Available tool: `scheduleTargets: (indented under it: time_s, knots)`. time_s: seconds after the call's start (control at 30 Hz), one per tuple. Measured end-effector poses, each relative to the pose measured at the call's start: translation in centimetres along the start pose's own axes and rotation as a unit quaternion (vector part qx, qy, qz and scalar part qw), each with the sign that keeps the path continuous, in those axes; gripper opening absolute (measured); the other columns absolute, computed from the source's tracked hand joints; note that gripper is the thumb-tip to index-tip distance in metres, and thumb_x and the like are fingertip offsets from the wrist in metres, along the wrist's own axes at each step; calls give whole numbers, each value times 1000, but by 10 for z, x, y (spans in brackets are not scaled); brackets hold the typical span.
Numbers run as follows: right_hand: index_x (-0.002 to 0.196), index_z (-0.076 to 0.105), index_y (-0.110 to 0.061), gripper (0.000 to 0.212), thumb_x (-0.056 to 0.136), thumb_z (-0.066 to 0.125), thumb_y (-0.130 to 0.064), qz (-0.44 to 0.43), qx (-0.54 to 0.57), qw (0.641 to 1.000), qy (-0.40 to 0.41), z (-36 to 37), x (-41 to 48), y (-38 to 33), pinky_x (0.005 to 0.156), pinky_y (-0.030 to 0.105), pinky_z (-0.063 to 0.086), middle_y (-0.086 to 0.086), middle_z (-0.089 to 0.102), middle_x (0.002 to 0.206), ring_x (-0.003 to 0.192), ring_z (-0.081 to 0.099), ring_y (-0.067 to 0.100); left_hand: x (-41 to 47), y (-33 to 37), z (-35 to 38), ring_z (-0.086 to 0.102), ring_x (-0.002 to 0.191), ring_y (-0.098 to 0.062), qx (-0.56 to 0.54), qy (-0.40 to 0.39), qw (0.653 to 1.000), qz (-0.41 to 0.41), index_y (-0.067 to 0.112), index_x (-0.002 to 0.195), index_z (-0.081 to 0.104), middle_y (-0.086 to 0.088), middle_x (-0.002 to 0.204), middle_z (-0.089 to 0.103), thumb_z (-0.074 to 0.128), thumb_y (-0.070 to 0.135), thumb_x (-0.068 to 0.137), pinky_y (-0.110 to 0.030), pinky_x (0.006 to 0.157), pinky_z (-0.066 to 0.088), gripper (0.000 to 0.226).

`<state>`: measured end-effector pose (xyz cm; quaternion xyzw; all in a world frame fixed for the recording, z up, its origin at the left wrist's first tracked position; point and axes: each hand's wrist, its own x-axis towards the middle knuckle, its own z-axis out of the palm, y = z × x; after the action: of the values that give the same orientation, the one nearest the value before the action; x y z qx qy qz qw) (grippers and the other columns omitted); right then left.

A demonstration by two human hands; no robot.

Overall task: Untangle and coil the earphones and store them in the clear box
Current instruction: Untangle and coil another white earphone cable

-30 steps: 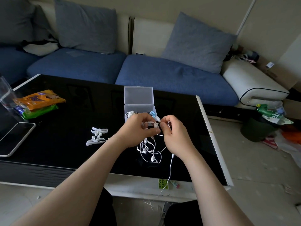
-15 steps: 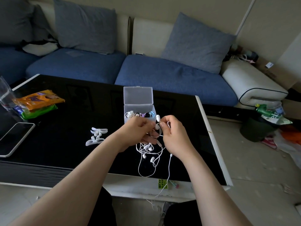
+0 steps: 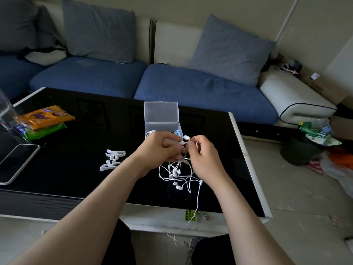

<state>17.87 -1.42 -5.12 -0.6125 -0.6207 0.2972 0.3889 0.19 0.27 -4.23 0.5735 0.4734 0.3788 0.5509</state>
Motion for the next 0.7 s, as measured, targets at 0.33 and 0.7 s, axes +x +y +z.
scheduleTargets:
  time_s: [0.33, 0.7]
  knots:
    - [110, 69, -20, 14, 109, 56, -23, -26, -7, 1000, -6, -1, -2, 0, 53, 11, 40, -9, 64, 79, 62, 57, -6, 3, -3, -3, 78, 87, -16, 30, 27, 999, -31, 13, 109, 77, -5, 97, 82, 78, 29, 96, -31, 86, 63, 22]
    - [90, 72, -22, 25, 107, 54, -19, 16, 108, 994, 4, -2, 1, -6, 55, 21, 37, -20, 59, 61, 51, 44, 3, 12, -20, -9, 78, 78, -16, 166, 137, 976, -31, 23, 90, 80, 0, 77, 79, 75, 18, 95, -36, 83, 65, 9]
